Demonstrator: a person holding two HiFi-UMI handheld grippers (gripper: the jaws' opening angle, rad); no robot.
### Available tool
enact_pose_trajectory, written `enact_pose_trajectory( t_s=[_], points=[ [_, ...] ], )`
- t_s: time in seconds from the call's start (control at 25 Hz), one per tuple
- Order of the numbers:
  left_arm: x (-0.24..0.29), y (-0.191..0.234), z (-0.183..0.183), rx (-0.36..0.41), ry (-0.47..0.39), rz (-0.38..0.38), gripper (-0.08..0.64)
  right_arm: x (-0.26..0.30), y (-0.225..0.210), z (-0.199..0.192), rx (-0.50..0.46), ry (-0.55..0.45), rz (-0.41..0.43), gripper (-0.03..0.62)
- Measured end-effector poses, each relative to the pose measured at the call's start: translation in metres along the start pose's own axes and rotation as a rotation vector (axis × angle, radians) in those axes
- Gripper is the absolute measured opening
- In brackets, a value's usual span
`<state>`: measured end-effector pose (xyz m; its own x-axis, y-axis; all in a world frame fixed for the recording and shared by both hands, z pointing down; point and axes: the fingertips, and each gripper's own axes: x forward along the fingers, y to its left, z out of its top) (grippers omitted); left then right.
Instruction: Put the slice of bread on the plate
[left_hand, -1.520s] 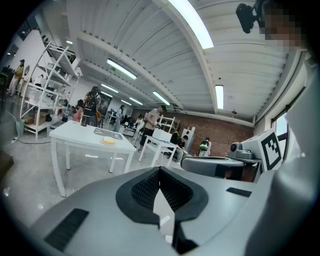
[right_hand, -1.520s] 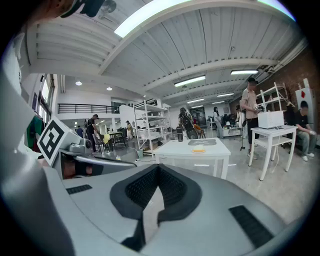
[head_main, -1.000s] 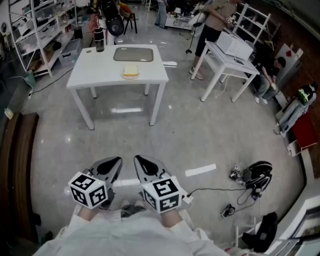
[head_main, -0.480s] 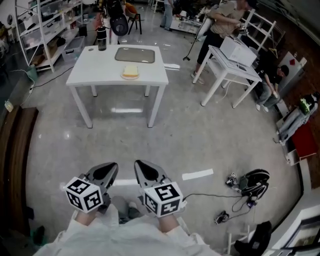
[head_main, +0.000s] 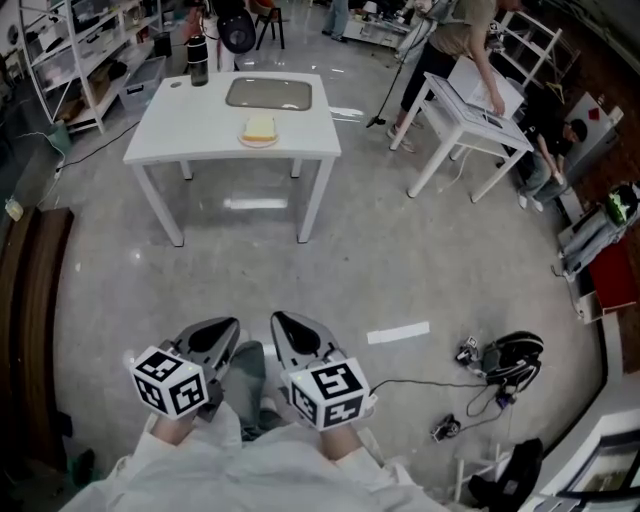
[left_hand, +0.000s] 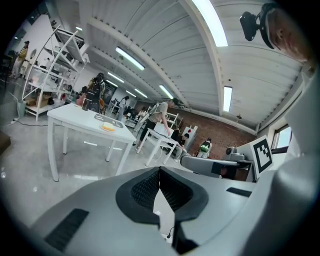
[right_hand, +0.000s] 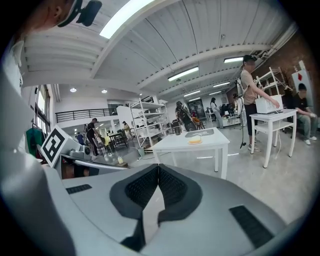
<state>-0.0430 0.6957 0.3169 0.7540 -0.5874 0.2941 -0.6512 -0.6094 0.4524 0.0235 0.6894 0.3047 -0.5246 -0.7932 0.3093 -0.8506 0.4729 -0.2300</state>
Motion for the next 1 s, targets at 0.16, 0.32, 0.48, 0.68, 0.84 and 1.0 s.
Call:
enact_pose_trajectory(
  t_s=[0.16,0.32,0.48,0.68,0.84,1.0],
  points=[
    [0.028,0.032,0.026,0.011,0.016,-0.021,0.009,0.039,-0.022,0.016,0.003,0.001,-0.018,0.014],
    [0.056,0.074,0.064,0.021,0.017,-0.027,0.009,0.090,-0.042,0.043,-0.001,-0.013,-0.035,0.014],
    [0.085,0.112,0.105,0.037,0.022,-0.041,0.009,0.139,-0.057,0.081,-0.022,-0.048,-0.037,0.014],
    [0.118,0.156,0.156,0.133,0.018,-0.036,0.009,0.197,-0.074,0.115,-0.036,-0.073,-0.058,0.014],
    [0.136,0.184,0.181,0.140,0.010,-0.052,0.009,0.235,-0.087,0.129,-0.040,-0.069,-0.079,0.014],
    [0.153,0.195,0.185,0.150,0.034,-0.084,0.009,0.260,-0.096,0.131,-0.027,-0.051,-0.086,0.014]
  ],
)
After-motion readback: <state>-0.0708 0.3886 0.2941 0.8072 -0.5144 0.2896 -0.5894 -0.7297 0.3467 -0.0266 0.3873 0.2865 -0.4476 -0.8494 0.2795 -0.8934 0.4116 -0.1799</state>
